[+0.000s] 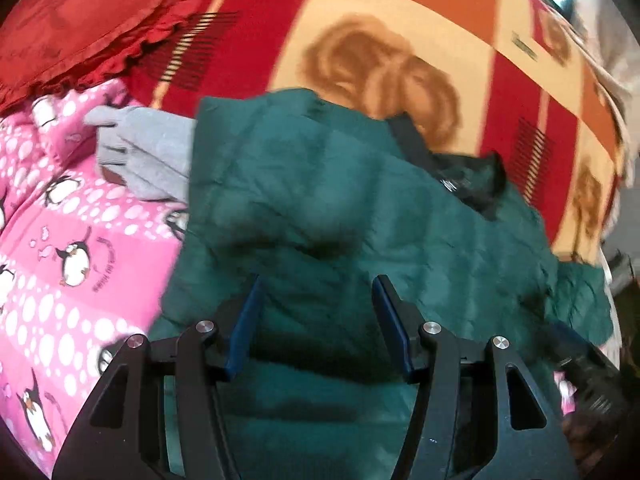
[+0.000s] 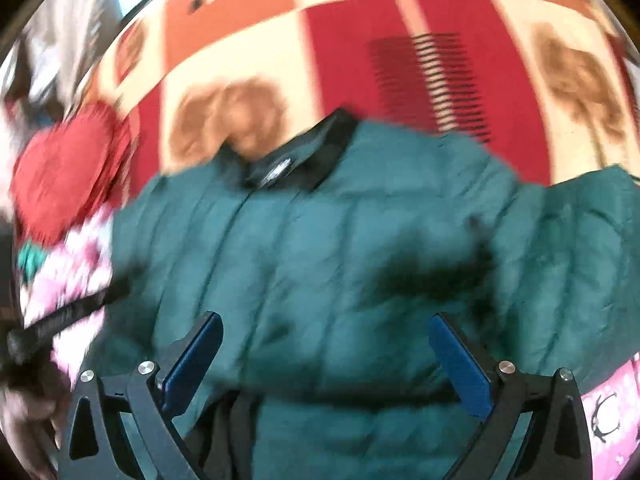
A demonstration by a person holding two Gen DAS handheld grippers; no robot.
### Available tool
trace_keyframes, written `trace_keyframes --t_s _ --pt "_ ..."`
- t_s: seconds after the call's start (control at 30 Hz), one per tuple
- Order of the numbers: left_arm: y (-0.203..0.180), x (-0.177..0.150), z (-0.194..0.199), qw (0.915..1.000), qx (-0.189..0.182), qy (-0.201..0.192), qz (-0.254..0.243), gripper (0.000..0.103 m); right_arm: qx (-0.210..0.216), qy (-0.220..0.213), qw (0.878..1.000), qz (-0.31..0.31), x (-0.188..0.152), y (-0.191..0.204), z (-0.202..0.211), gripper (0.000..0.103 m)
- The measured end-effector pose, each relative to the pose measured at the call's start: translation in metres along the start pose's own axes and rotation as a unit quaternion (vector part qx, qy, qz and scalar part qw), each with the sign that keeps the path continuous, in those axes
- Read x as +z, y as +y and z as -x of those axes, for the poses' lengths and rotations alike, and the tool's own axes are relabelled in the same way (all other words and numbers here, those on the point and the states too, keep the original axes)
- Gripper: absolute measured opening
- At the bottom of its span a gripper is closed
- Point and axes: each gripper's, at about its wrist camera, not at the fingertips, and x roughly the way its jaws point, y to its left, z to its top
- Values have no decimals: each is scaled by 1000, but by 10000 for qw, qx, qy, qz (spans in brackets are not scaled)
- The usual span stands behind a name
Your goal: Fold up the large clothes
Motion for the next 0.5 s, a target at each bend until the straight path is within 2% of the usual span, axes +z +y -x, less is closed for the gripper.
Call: trace_keyframes --t_s 0.07,0.1,0.13,0.2,0.4,0.5 --pt "-10 -7 -17 9990 72 310 -316 59 -313 545 9979 166 -6 -10 -25 102" --pt "-13 -11 -29 9971 237 526 -498 59 -294 765 9966 105 -8 -13 -35 102" --pt "-14 -12 -33 9966 287 537 -558 59 -206 782 9967 -55 -7 -18 -36 102" --pt "-15 -12 -30 9969 312 463 -559 59 -315 629 9973 -221 -4 -23 -25 102" --pt "-28 -15 -19 9947 569 324 -789 59 -742 160 9970 -155 0 -25 10 102" --pt "-33 -18 -12 9941 571 231 -890 59 -875 -266 9956 -179 1 -37 37 102"
